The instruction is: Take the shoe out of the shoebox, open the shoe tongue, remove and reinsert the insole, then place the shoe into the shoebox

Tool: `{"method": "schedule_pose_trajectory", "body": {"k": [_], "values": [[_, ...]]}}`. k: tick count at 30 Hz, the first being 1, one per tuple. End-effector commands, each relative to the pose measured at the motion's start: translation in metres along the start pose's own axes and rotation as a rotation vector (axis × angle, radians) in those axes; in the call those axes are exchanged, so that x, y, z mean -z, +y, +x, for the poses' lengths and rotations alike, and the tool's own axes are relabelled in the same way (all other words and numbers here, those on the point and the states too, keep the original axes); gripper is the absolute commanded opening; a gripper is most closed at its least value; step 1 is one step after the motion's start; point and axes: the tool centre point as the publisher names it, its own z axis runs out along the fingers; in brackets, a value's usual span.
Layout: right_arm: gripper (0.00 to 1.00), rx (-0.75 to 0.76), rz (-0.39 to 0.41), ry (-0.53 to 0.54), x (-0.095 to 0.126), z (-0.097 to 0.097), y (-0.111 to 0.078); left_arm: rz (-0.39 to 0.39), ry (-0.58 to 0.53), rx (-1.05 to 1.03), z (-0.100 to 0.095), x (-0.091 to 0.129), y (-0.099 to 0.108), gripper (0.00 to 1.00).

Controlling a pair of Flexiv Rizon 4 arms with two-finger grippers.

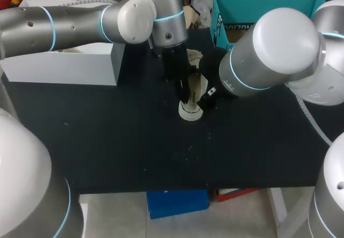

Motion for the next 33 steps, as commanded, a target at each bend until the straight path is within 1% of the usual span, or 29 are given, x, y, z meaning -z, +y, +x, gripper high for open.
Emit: {"method": "schedule_pose_trajectory", "body": {"k": [1, 4, 8, 9, 14, 18, 20, 23, 24, 26, 27, 28, 31, 33], "values": [[1.00, -0.001, -0.002, 0.002, -0.001, 0.000, -0.001, -0.038, 0.043, -0.008, -0.002, 0.002, -0.003, 0.00], [1.00, -0.001, -0.002, 0.002, -0.001, 0.000, -0.001, -0.066, 0.087, -0.022, -0.003, -0.006, 0.001, 0.00], [1.00, -0.001, -0.002, 0.002, -0.001, 0.000, -0.001, -0.106, 0.110, -0.030, -0.004, -0.015, 0.008, 0.00], [1.00, -0.001, -0.002, 0.002, -0.001, 0.000, -0.001, -0.128, 0.107, -0.036, -0.004, -0.019, 0.010, 0.00], [1.00, -0.001, -0.002, 0.002, -0.001, 0.000, -0.001, -0.176, 0.089, -0.047, -0.001, -0.033, 0.017, 0.00], [1.00, -0.001, -0.002, 0.002, -0.001, 0.000, -0.001, -0.172, 0.071, -0.041, 0.003, -0.043, 0.022, 0.00], [1.00, -0.001, -0.002, 0.002, -0.001, 0.000, -0.001, -0.158, 0.056, -0.034, 0.004, -0.043, 0.022, 0.00], [1.00, -0.001, -0.002, 0.002, -0.001, 0.000, -0.001, -0.139, 0.010, -0.029, 0.003, -0.031, 0.017, 0.00], [1.00, -0.001, -0.002, 0.002, -0.001, 0.000, -0.001, -0.144, 0.005, -0.032, 0.002, -0.024, 0.016, 0.00], [1.00, -0.001, -0.002, 0.002, -0.001, 0.000, -0.001, -0.125, -0.051, -0.022, 0.002, -0.008, 0.010, 0.00], [1.00, -0.001, -0.002, 0.002, -0.001, 0.000, -0.001, -0.128, -0.070, -0.022, 0.002, 0.000, 0.008, 0.00], [1.00, -0.001, -0.002, 0.002, -0.001, 0.000, -0.001, -0.124, -0.097, -0.018, 0.002, 0.010, 0.006, 0.00], [1.00, -0.001, -0.002, 0.002, -0.001, 0.000, -0.001, -0.063, -0.231, 0.026, 0.004, 0.034, 0.002, 0.00], [1.00, -0.001, -0.002, 0.002, -0.001, 0.000, -0.001, -0.052, -0.286, 0.051, 0.009, 0.047, 0.004, 0.00]]}}
